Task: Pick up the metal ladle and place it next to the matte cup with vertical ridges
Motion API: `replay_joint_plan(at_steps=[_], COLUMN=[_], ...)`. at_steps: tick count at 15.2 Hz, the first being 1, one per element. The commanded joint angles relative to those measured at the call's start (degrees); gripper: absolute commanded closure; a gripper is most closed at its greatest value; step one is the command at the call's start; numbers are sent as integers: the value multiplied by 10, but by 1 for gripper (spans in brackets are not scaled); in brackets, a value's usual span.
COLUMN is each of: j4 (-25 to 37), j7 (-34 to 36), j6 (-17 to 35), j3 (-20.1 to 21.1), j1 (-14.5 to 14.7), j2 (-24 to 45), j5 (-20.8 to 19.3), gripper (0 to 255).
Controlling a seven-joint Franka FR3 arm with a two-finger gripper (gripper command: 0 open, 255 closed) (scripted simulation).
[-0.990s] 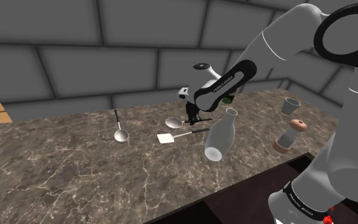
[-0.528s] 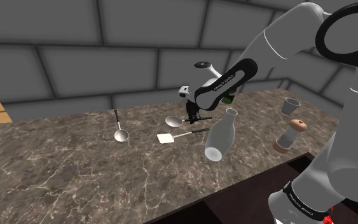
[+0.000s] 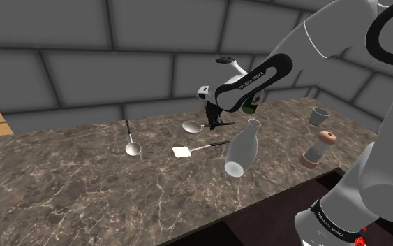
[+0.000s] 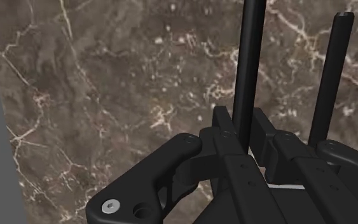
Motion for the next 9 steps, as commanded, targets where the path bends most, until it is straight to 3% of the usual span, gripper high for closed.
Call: replay_joint_plan(at_steps=[1, 9], j4=[0, 12], j7=[-2, -14], j6=[-13, -69], j3=[1, 4], j1=[0, 0], j2=[-13, -57], j5=[2, 11], gripper=[255, 255])
